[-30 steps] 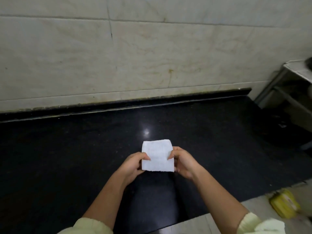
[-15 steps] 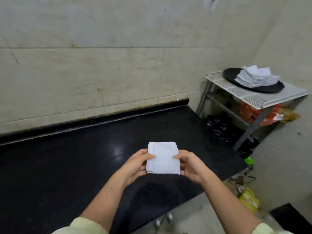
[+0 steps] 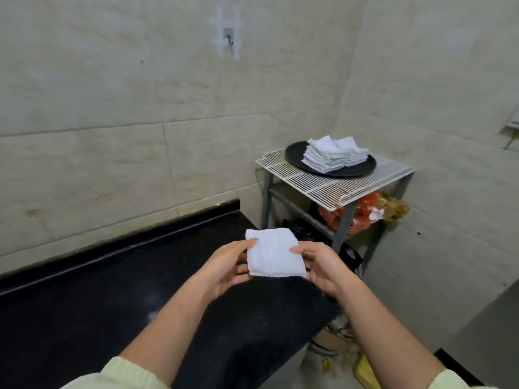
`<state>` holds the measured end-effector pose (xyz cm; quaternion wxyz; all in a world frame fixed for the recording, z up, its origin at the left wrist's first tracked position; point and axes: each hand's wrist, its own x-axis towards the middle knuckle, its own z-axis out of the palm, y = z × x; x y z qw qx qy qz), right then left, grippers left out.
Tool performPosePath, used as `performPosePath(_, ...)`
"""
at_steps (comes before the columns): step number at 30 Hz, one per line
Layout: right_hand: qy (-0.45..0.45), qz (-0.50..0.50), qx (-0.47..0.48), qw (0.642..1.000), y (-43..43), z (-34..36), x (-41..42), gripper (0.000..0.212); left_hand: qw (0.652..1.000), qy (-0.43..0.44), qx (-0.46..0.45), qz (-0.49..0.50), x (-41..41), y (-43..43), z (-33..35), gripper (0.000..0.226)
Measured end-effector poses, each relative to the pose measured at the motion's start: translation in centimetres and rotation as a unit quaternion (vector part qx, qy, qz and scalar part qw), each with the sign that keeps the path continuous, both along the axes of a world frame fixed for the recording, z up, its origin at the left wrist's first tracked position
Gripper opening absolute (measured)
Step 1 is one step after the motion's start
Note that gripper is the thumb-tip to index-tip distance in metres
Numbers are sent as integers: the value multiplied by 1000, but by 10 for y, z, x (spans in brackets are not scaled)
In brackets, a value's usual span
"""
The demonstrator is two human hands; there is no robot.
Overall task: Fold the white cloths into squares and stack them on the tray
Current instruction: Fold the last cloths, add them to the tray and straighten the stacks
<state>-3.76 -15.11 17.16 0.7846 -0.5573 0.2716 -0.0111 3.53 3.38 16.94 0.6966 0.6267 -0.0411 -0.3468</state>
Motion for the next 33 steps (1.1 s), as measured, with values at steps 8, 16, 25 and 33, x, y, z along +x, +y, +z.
performPosePath(8,-60,55,-11,997,-126,39,69,13,999,-39,-4,-18,81,-118,35,19)
performPosePath(16,-73,57,-9,996,-233,75,143,13,998,-60,-17,-3,148,-223,72,12)
performPosePath(25,-91,48,-45,994,-346,106,211,9,993,-111,-14,23,195,-327,101,8)
performPosePath(33,-77,63,-120,988,-470,120,287,4,989,-138,-6,58,246,-443,119,10)
